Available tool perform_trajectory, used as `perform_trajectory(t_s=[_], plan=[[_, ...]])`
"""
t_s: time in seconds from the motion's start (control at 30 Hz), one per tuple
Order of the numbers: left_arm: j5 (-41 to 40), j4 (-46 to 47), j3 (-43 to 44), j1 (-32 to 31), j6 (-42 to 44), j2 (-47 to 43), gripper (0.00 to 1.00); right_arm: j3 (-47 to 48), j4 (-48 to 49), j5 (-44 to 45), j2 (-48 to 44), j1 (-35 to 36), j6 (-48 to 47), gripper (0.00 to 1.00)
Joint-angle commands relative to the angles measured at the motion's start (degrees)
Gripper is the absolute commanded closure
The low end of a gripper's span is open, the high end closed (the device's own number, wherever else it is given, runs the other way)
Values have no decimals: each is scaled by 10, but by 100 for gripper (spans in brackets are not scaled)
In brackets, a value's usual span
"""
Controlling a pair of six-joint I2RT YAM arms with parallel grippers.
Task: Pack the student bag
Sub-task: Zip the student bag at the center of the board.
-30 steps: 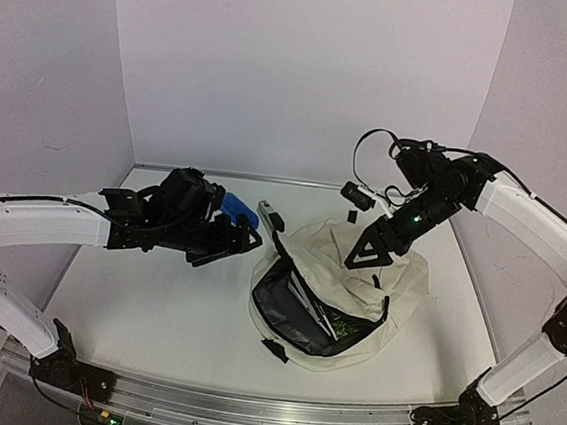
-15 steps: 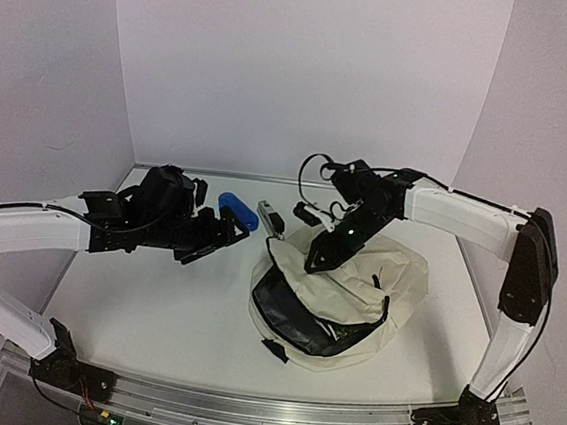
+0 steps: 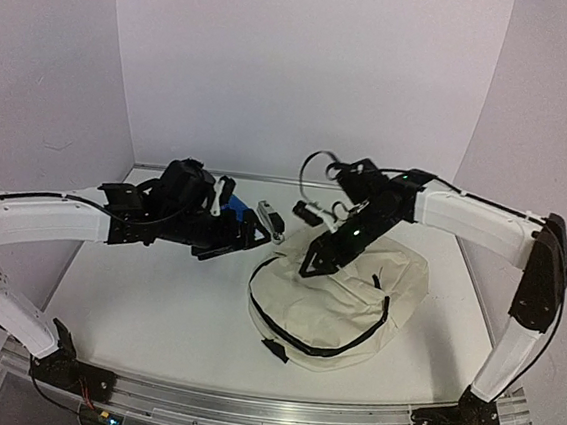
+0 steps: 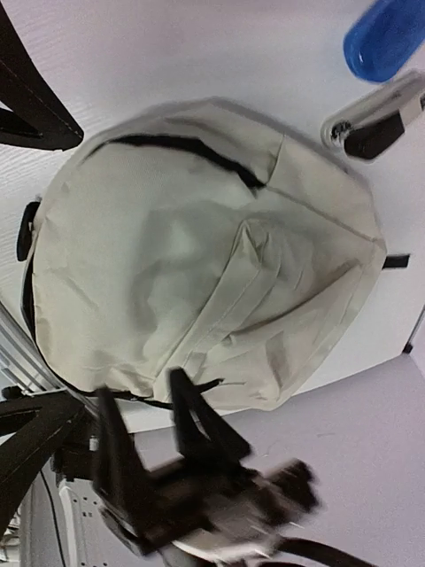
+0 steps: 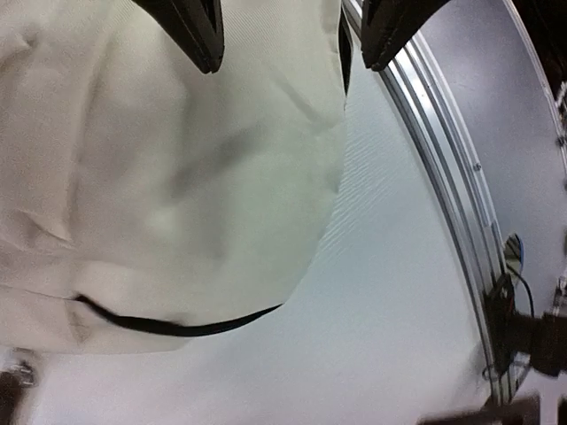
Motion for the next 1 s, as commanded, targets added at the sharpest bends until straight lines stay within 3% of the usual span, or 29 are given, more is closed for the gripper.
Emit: perform_trajectory(t_s=[0.0, 0.2, 0.47, 0.73, 0.97], plan=[[69, 10, 111, -34, 96, 79, 5, -30, -3, -23, -137, -101, 25, 45], [144, -19, 276, -71, 167, 227, 12, -144, -16, -11, -216, -228, 31, 45], [212, -59, 486, -109, 176, 420, 35, -211, -53, -10, -232, -378, 16, 45], [237, -49, 568, -141, 151, 511, 53, -253, -68, -30, -191, -418, -7, 42], [242, -48, 601, -152, 128, 551, 56, -252, -76, -65, -142, -416, -28, 42]])
